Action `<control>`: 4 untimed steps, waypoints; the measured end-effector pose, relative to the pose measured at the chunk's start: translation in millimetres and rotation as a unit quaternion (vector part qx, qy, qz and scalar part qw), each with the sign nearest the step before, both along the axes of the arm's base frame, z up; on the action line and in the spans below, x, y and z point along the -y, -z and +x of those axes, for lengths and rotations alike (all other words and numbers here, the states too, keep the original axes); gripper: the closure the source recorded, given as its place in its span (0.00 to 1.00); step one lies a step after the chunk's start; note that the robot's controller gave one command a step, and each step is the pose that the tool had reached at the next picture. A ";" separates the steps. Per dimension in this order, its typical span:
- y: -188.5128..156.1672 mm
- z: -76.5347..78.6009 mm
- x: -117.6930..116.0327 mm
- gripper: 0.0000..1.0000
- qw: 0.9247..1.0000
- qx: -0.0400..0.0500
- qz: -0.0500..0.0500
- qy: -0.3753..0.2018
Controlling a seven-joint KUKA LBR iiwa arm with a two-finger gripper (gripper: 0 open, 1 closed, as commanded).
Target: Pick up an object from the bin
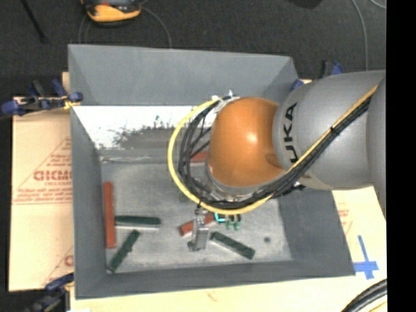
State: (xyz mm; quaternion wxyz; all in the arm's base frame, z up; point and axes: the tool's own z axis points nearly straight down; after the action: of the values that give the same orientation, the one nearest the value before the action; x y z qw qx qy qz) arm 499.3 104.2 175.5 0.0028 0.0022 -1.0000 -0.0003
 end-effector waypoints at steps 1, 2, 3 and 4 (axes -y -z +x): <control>-4.3 1.9 0.6 0.00 1.000 0.004 0.000 0.002; 54.3 17.9 29.6 0.00 0.999 0.006 0.001 0.052; 107.7 45.3 69.8 0.00 0.996 0.004 -0.001 0.091; 104.8 38.6 68.3 0.00 0.997 0.004 -0.001 0.075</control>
Offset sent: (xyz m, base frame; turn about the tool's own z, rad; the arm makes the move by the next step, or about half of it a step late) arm 0.0282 -0.0541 -0.1055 0.1951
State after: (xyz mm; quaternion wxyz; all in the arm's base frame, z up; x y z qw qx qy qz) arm 537.9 35.9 70.7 -0.0012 -0.0726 -0.9974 0.0003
